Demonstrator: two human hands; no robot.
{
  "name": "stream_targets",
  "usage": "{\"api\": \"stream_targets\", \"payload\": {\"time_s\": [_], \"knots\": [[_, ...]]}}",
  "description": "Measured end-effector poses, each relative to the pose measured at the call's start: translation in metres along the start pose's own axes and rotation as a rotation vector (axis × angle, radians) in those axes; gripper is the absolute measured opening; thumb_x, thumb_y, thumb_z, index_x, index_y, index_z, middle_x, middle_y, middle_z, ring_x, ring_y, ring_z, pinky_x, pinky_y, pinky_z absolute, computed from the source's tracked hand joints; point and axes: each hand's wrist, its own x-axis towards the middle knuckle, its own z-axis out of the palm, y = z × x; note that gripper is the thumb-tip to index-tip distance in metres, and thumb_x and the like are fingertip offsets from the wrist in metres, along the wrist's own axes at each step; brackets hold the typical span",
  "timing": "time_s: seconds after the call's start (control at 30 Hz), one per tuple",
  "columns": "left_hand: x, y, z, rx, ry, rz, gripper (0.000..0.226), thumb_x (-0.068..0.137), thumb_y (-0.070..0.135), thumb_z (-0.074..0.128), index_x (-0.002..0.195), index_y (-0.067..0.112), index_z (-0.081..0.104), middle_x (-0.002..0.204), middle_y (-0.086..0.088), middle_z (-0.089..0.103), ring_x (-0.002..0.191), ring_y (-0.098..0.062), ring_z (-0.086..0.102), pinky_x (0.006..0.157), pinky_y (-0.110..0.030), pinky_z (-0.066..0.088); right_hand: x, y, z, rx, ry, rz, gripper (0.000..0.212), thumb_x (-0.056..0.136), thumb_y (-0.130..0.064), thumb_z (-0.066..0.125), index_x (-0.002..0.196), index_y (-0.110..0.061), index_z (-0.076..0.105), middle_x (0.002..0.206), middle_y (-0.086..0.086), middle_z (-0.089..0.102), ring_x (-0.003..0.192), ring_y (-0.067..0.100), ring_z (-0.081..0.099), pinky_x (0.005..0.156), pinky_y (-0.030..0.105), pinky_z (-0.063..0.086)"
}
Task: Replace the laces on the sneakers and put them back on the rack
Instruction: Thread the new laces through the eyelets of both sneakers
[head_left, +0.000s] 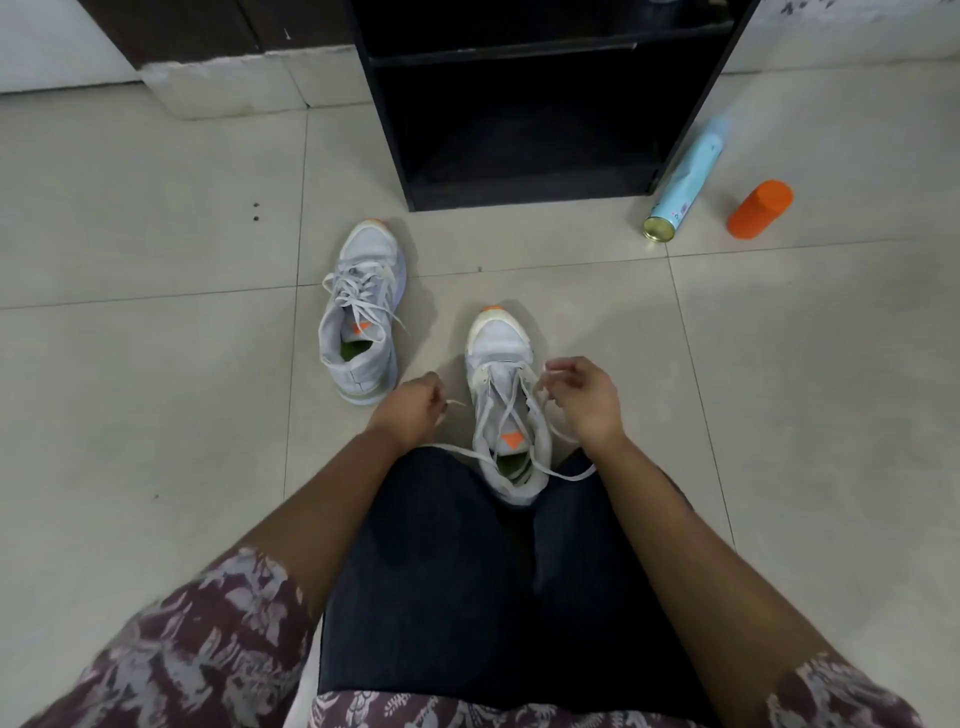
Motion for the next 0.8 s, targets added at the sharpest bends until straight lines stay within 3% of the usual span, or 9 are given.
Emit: {"api": "stream_targets", "payload": {"time_s": [0.13, 0.27, 0.43, 0.57, 0.7, 0.8], "knots": [[-0.048, 0.043, -0.022, -0.834, 0.26, -0.185, 0.016, 0.092, 0.0, 0.054, 0.1, 0.007, 0.065, 0.074, 0.001, 0.063, 0.065, -0.008, 0.062, 0.079, -0.034, 0.05, -0.046, -0.029, 0.0, 0.295, -0.261, 0.099, 0.009, 0.09, -0.008, 0.061, 0.084, -0.014, 0.062, 0.091, 0.009, 0.071, 0.082, 0.017, 0.061, 0.071, 0.02, 0.049], [-0.107, 0.096, -0.038, -1.198, 0.27, -0.106, 0.014, 0.093, 0.005, 0.056, 0.093, 0.008, 0.069, 0.072, 0.004, 0.067, 0.064, -0.009, 0.062, 0.071, -0.024, 0.054, -0.085, -0.055, 0.004, 0.403, -0.418, 0.006, 0.004, 0.09, -0.015, 0.063, 0.087, -0.017, 0.066, 0.111, 0.007, 0.071, 0.105, 0.016, 0.063, 0.094, 0.029, 0.045], [-0.145, 0.138, -0.07, -1.198, 0.396, 0.074, 0.014, 0.093, 0.007, 0.057, 0.096, 0.009, 0.07, 0.067, 0.006, 0.065, 0.059, -0.01, 0.059, 0.066, -0.023, 0.053, -0.126, -0.098, -0.002, 0.478, -0.318, -0.247, 0.008, 0.088, -0.003, 0.063, 0.089, -0.008, 0.069, 0.084, 0.0, 0.07, 0.077, 0.004, 0.064, 0.071, 0.014, 0.048], [-0.155, 0.165, -0.123, -1.132, 0.487, 0.267, 0.013, 0.092, 0.007, 0.059, 0.096, 0.013, 0.07, 0.076, 0.002, 0.067, 0.063, -0.019, 0.064, 0.069, -0.032, 0.053, -0.149, -0.15, -0.028, 0.448, -0.234, -0.438, 0.009, 0.089, -0.009, 0.064, 0.087, -0.018, 0.068, 0.083, -0.01, 0.068, 0.079, 0.0, 0.06, 0.075, 0.017, 0.047], [-0.17, 0.209, -0.188, -1.12, 0.604, 0.447, 0.009, 0.091, 0.011, 0.061, 0.092, 0.014, 0.07, 0.086, -0.007, 0.068, 0.071, -0.02, 0.068, 0.064, -0.022, 0.053, -0.175, -0.219, -0.056, 0.432, -0.198, -0.67, 0.009, 0.09, -0.015, 0.064, 0.089, -0.022, 0.069, 0.086, -0.012, 0.07, 0.086, 0.005, 0.062, 0.082, 0.024, 0.049], [-0.18, 0.237, -0.224, -1.082, 0.68, 0.55, 0.01, 0.092, 0.011, 0.061, 0.092, 0.016, 0.069, 0.087, -0.004, 0.068, 0.074, -0.018, 0.068, 0.067, -0.023, 0.054, -0.19, -0.262, -0.072, 0.439, -0.15, -0.765, 0.008, 0.091, -0.018, 0.064, 0.09, -0.024, 0.069, 0.088, -0.014, 0.07, 0.092, 0.006, 0.063, 0.089, 0.03, 0.05]]}}
